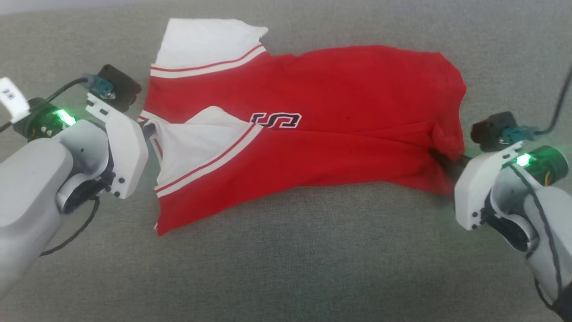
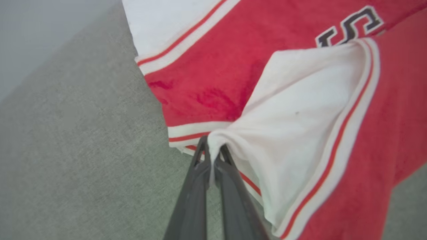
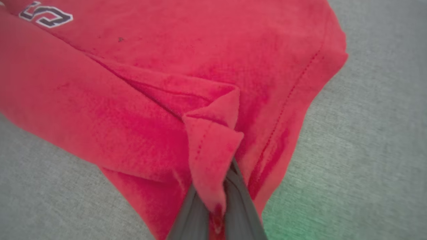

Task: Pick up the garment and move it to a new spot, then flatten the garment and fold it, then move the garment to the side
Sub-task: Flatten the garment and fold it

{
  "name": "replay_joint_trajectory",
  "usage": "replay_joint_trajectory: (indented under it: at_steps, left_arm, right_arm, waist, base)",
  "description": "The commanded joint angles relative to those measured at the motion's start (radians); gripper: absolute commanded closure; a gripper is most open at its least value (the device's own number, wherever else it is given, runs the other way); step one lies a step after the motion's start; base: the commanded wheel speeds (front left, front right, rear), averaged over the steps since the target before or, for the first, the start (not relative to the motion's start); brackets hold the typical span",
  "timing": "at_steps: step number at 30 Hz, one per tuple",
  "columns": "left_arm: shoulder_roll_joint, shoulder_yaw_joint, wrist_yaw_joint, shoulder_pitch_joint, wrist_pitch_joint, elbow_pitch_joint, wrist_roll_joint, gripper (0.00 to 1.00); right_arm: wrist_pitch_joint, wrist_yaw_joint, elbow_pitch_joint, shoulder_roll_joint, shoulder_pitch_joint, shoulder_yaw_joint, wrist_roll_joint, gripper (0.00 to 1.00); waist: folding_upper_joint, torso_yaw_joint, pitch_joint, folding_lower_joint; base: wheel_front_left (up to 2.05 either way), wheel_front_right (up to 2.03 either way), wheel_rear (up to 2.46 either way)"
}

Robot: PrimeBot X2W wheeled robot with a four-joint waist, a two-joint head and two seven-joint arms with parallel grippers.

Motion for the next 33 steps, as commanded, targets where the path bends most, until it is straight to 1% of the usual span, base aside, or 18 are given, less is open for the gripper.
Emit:
replay_joint_trajectory:
  at_steps: [1,7,10,11,12,13,14,15,20,23,26,29,32,33]
  left_arm:
    - [-0.019,-0.005,-0.014,-0.020,0.009,0.051,-0.017,1.00]
    - [-0.092,-0.029,-0.047,-0.042,0.053,0.202,-0.066,1.00]
    - [-0.121,-0.043,-0.054,-0.038,0.070,0.259,-0.093,0.91]
    - [-0.128,-0.045,-0.056,-0.038,0.071,0.274,-0.099,0.82]
    - [-0.134,-0.044,-0.057,-0.040,0.064,0.287,-0.103,0.73]
    - [-0.137,-0.043,-0.058,-0.045,0.058,0.298,-0.108,0.43]
    - [-0.140,-0.040,-0.059,-0.049,0.051,0.306,-0.115,0.07]
    - [-0.143,-0.037,-0.060,-0.054,0.044,0.314,-0.121,0.00]
    - [-0.144,-0.031,-0.061,-0.072,0.017,0.322,-0.136,0.00]
    - [-0.138,-0.028,-0.061,-0.064,0.005,0.309,-0.142,0.00]
    - [-0.119,-0.024,-0.040,-0.032,0.002,0.269,-0.149,0.00]
    - [-0.098,-0.016,-0.011,-0.002,0.006,0.212,-0.165,0.00]
    - [-0.067,-0.011,0.034,0.046,0.025,0.131,-0.186,0.00]
    - [-0.067,-0.011,0.034,0.046,0.025,0.131,-0.186,0.00]
  right_arm:
    - [0.014,-0.002,0.012,0.011,-0.018,0.012,0.000,1.00]
    - [0.090,-0.002,0.055,0.037,-0.043,0.050,0.030,1.00]
    - [0.114,-0.001,0.056,0.035,-0.057,0.059,0.044,1.00]
    - [0.118,-0.001,0.058,0.034,-0.063,0.059,0.047,0.96]
    - [0.123,-0.001,0.058,0.036,-0.066,0.060,0.053,0.86]
    - [0.132,-0.001,0.056,0.032,-0.070,0.066,0.053,0.51]
    - [0.135,-0.001,0.052,0.026,-0.072,0.071,0.051,0.00]
    - [0.137,-0.001,0.050,0.023,-0.073,0.069,0.056,0.00]
    - [0.107,-0.002,0.014,-0.002,-0.063,0.061,0.057,0.00]
    - [0.073,-0.002,-0.012,-0.017,-0.040,0.036,0.046,0.00]
    - [-0.020,-0.002,-0.055,-0.025,-0.006,-0.022,-0.001,0.00]
    - [-0.106,-0.002,-0.077,-0.005,0.037,-0.091,-0.058,0.00]
    - [-0.198,-0.002,-0.107,0.025,0.080,-0.169,-0.126,0.00]
    - [-0.198,-0.002,-0.107,0.025,0.080,-0.169,-0.126,0.00]
  waist:
    - [-0.0001,-0.008,0.017,0.0000]
    - [-0.0001,-0.011,0.031,0.0000]
    - [-0.0001,-0.011,0.029,0.0000]
    - [-0.0001,-0.011,0.026,0.0000]
    - [-0.0001,-0.011,0.023,0.0000]
    - [-0.0001,-0.011,0.019,0.0000]
    - [-0.0001,-0.010,0.014,0.0000]
    - [-0.0001,-0.009,0.007,0.0000]
    - [-0.0001,0.001,-0.037,0.0000]
    - [-0.0001,0.011,-0.067,0.0000]
    - [-0.0001,0.019,-0.102,0.0000]
    - [-0.0001,0.022,-0.121,0.0000]
    - [-0.0001,0.022,-0.133,0.0000]
    - [-0.0001,0.022,-0.133,0.0000]
  base:
    - [0.00,0.00,0.00]
    - [0.00,0.00,0.00]
    - [0.00,0.00,0.00]
    - [0.00,0.00,0.00]
    - [0.00,0.00,0.00]
    - [0.00,0.00,0.00]
    - [0.00,0.00,0.00]
    - [0.00,0.00,0.00]
    - [0.00,0.00,0.00]
    - [0.00,0.00,0.00]
    - [0.00,0.00,0.00]
    - [0.00,0.00,0.00]
    - [0.00,0.00,0.00]
    - [0.00,0.00,0.00]
